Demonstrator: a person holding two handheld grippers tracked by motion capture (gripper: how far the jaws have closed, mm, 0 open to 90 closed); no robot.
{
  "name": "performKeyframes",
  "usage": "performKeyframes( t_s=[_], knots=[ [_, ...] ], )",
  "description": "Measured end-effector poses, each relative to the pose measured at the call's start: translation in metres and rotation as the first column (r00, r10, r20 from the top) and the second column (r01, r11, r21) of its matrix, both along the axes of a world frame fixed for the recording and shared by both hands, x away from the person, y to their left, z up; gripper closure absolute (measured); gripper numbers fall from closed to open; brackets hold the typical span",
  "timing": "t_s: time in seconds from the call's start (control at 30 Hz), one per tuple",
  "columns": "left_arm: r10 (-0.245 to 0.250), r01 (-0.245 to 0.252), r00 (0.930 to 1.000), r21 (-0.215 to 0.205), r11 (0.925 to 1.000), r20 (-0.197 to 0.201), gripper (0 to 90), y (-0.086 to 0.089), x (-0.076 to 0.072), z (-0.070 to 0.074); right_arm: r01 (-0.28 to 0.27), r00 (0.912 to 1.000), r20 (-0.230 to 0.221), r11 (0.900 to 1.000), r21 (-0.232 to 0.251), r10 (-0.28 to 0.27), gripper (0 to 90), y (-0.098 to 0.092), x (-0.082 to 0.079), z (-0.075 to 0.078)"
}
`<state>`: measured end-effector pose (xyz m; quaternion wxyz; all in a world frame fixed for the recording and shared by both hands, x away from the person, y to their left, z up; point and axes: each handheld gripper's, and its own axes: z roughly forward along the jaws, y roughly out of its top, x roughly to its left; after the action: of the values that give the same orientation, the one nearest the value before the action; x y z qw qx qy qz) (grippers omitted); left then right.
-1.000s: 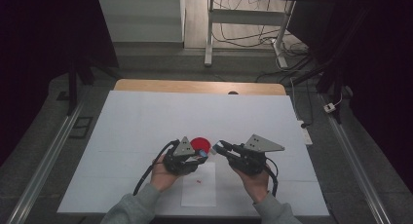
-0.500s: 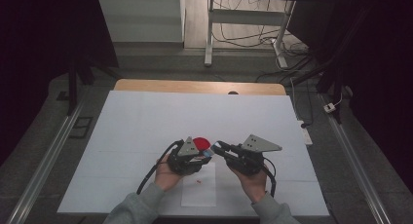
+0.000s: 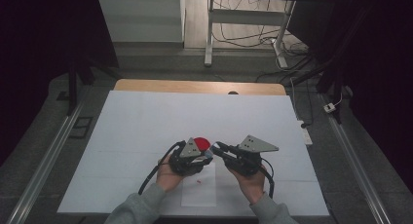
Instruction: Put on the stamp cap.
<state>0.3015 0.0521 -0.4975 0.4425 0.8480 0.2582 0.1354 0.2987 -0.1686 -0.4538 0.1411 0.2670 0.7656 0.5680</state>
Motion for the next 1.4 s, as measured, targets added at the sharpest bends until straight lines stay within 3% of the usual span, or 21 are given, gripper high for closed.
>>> performKeyframes(
  t_s=[0.5, 1.0, 1.4],
  knots=[
    [0.013, -0.013, 0.9994, 0.007, 0.9999, 0.032, 65.2, -0.0025, -0.0028, -0.0005, 0.052, 0.9978, -0.042, 0.999, 0.001, -0.051, 75.3, 0.0044, -0.0007, -0.0039],
    [0.024, -0.025, 0.9982, 0.023, 0.9994, 0.054, 65.2, -0.0040, -0.0046, -0.0011, 0.070, 0.9952, -0.068, 0.998, 0.000, -0.070, 75.3, 0.0054, -0.0003, -0.0055],
    [0.024, -0.026, 0.9975, 0.028, 0.9993, 0.066, 65.3, -0.0054, -0.0060, -0.0024, 0.073, 0.9927, -0.099, 0.997, 0.032, -0.069, 75.3, 0.0046, 0.0009, -0.0074]
  ],
)
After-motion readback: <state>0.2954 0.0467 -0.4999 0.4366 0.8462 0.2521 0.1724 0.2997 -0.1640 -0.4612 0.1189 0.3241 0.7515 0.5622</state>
